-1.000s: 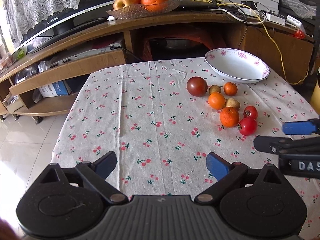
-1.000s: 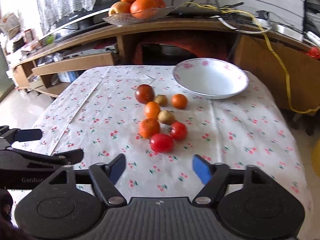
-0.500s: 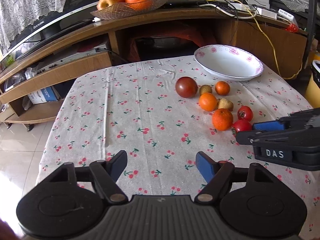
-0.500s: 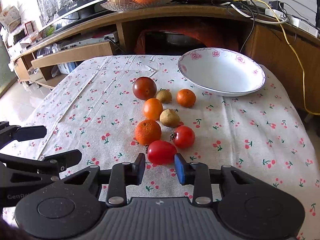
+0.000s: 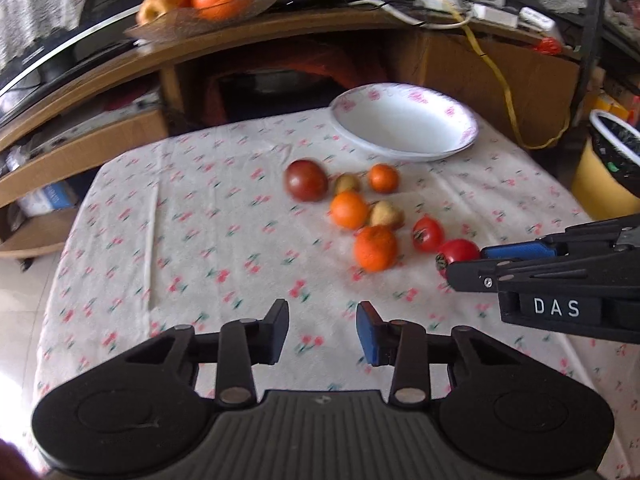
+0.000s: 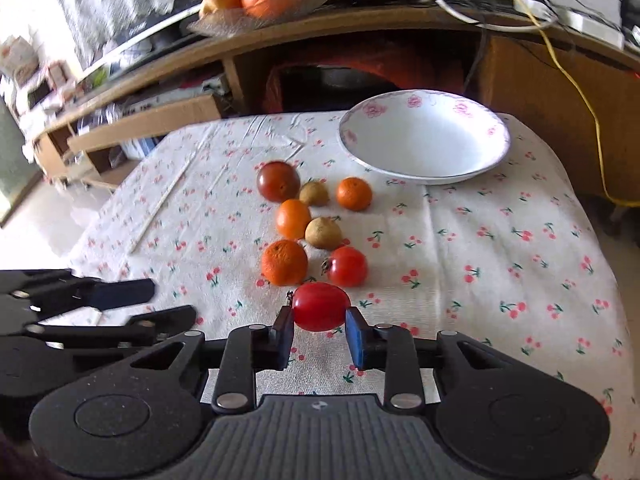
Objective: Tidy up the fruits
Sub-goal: 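Grasp a small orange with the left tool while the right tool holds the tomato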
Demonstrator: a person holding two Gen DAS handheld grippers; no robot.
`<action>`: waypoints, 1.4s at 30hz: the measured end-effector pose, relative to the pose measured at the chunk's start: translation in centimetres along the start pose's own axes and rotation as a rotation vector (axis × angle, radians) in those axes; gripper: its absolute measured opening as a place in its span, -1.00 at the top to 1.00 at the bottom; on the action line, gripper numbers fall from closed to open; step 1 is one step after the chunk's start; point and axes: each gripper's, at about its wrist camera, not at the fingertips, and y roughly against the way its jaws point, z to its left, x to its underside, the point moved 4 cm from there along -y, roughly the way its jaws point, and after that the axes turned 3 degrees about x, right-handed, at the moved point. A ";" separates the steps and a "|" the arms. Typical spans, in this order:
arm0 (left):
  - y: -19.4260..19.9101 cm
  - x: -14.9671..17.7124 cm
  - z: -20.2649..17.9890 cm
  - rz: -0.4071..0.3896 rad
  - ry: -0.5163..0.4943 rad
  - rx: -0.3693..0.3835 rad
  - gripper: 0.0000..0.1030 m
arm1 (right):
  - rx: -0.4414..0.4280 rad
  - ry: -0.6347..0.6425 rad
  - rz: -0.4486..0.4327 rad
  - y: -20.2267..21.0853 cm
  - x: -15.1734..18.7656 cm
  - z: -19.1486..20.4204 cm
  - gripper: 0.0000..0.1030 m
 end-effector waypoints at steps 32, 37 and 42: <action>-6.7 -3.5 -2.1 -0.012 -0.102 0.113 0.24 | -0.014 0.018 0.094 -2.3 -1.3 -2.9 0.54; -6.9 -3.6 -1.7 -0.020 -0.080 0.135 0.24 | -0.030 0.018 0.083 -2.6 -1.6 -3.1 0.53; -6.9 -3.4 -1.6 -0.023 -0.087 0.146 0.24 | -0.044 0.038 0.077 -2.6 -1.8 -2.9 0.50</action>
